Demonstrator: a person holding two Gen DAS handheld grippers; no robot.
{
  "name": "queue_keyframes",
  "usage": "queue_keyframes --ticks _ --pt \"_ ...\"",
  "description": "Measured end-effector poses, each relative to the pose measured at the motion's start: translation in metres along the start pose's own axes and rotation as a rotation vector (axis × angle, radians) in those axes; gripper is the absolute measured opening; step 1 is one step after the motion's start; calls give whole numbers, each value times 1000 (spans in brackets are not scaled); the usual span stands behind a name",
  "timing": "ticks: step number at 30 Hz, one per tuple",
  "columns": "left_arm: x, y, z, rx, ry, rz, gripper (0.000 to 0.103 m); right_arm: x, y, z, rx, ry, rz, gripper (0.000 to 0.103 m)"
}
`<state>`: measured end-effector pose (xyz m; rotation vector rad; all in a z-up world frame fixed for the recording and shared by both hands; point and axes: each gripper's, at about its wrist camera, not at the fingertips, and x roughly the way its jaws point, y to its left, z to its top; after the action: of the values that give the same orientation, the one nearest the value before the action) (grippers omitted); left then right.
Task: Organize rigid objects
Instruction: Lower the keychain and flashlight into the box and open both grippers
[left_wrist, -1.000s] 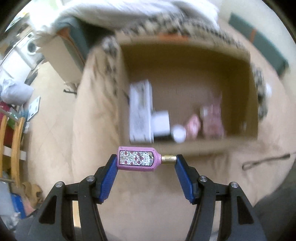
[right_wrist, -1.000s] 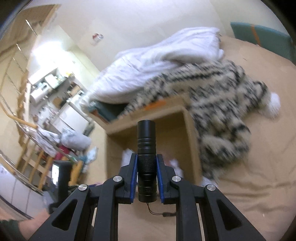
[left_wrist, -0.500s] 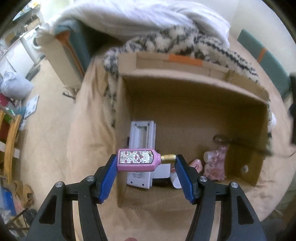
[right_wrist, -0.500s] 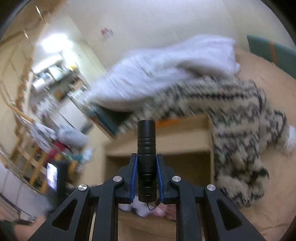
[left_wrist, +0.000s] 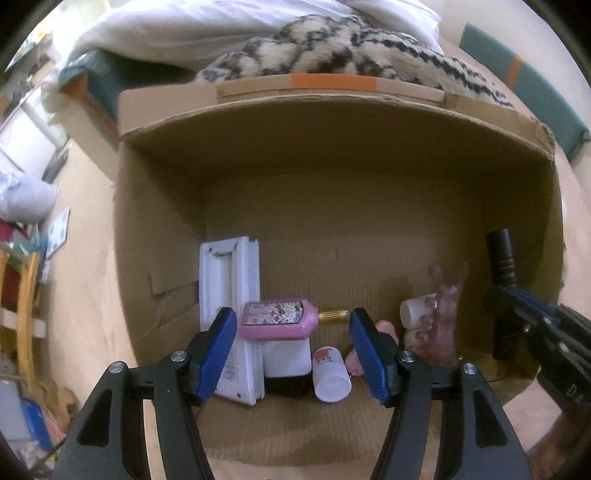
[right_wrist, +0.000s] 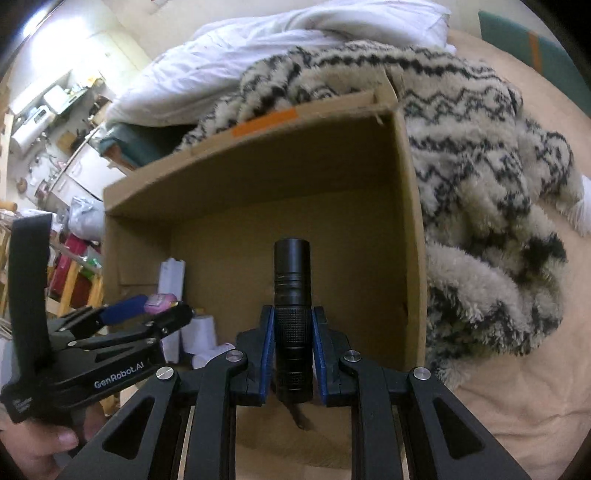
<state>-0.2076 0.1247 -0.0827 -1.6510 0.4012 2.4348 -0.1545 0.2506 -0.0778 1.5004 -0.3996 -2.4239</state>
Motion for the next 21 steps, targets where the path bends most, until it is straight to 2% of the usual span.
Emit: queue_keyframes --ticks 3,5,7,8,9,12,13,15,21 --pt "4 -3 0 -2 13 -7 71 -4 1 -3 -4 -14 8 20" --pt "3 -2 -1 -15 22 -28 80 -7 2 -4 -4 -24 15 21" --pt "-1 2 -4 -42 15 -56 94 -14 1 -3 7 -43 36 29" --pt "-5 6 -7 -59 10 -69 95 -17 0 -2 17 -56 45 47" --pt "-7 8 -8 -68 11 -75 99 -24 -1 -1 33 -81 62 74" --pt "-18 16 -15 -97 5 -87 101 -43 -1 -3 58 -137 95 97" --pt "-23 19 -18 -102 -5 -84 101 -48 0 -4 59 -153 104 102" --pt "-37 25 -25 -112 -39 -82 101 -60 3 -10 64 -196 113 103" --pt "-82 40 -53 -111 -177 -44 101 -95 12 -38 27 -280 64 103"
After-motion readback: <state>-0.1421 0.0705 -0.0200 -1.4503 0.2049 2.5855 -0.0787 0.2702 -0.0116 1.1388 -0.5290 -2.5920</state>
